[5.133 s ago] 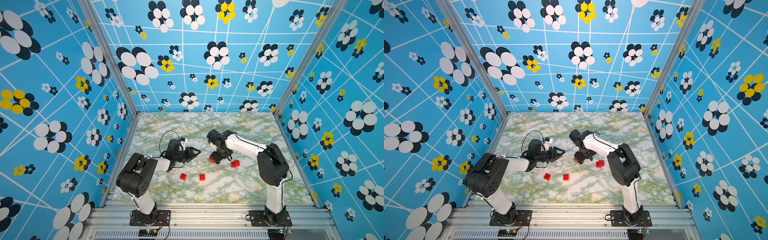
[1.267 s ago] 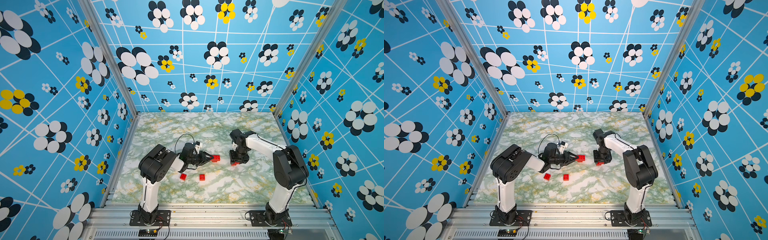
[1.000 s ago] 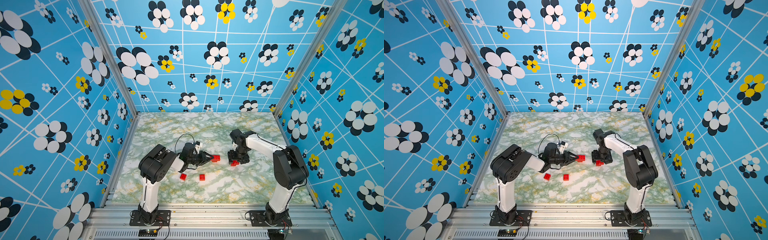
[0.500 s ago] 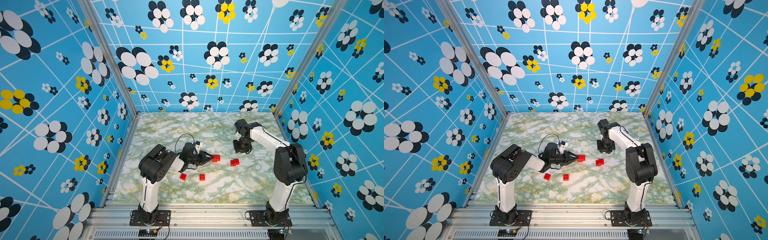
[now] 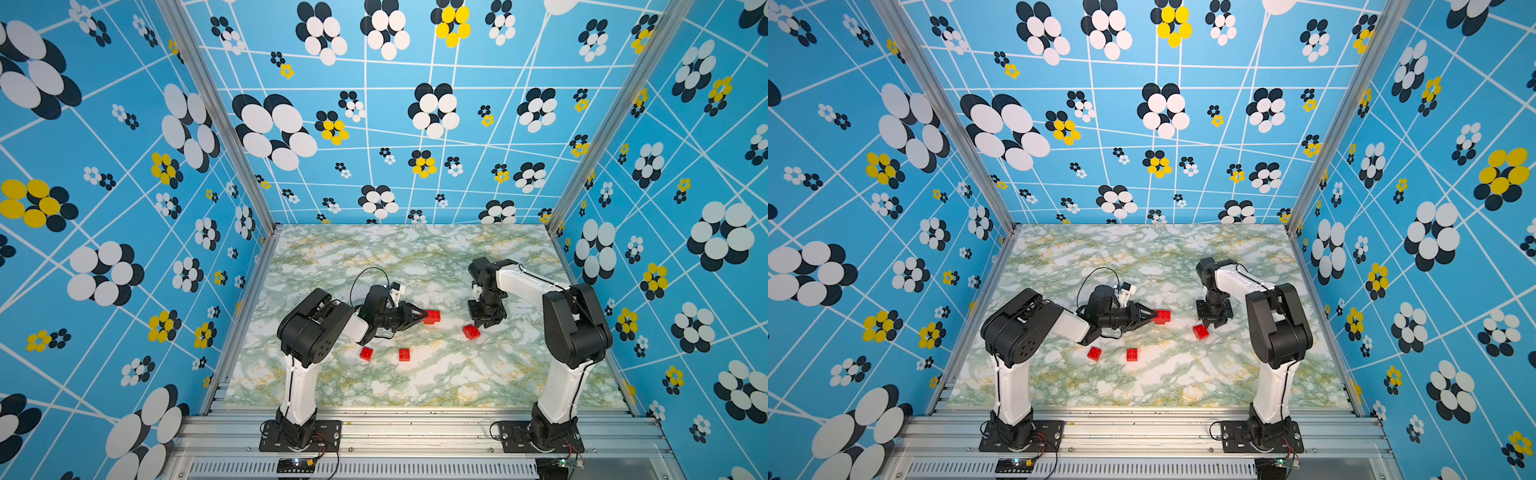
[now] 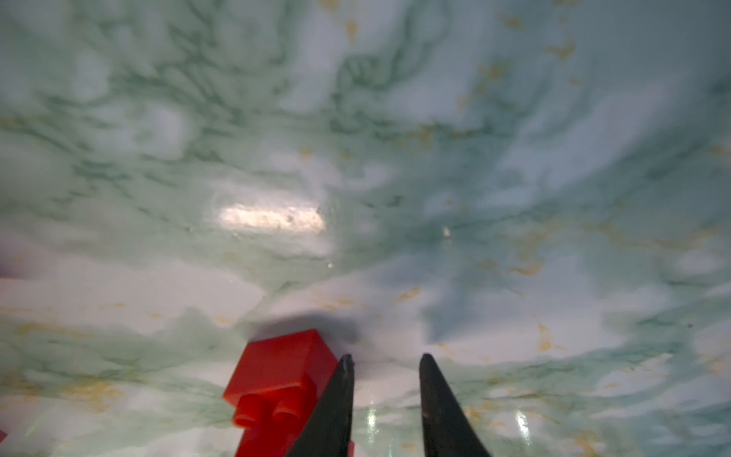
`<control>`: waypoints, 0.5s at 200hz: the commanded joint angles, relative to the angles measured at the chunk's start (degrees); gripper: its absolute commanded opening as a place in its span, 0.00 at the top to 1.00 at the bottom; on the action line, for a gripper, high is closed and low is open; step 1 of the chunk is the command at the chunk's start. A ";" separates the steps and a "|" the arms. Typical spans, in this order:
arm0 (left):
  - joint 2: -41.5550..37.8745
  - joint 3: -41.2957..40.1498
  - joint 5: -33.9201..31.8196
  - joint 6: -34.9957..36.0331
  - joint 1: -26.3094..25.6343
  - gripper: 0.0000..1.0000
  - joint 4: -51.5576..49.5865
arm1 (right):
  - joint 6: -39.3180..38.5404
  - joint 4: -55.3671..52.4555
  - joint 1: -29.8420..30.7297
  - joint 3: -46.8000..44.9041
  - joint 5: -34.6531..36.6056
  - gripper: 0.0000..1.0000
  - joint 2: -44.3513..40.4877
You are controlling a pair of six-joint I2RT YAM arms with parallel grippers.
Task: Assemble the letter v with lego
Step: Adjust the lego brick at the center of the board, then pick up the lego brick from the center of the board.
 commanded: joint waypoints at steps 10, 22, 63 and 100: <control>2.50 -0.50 0.68 0.33 0.30 0.64 2.41 | 1.94 -0.47 -0.28 -3.83 -3.53 0.66 -6.01; 2.62 -0.50 0.81 0.05 0.30 0.64 2.86 | 2.00 -2.08 -0.28 -3.71 -0.07 0.61 -7.69; 2.42 -0.75 0.71 0.12 0.47 0.61 2.82 | 2.00 -4.97 1.03 -2.59 3.41 0.36 -13.25; 2.18 -0.76 0.68 0.09 0.61 0.61 2.69 | 7.64 -5.82 6.90 -2.88 3.05 0.23 -14.07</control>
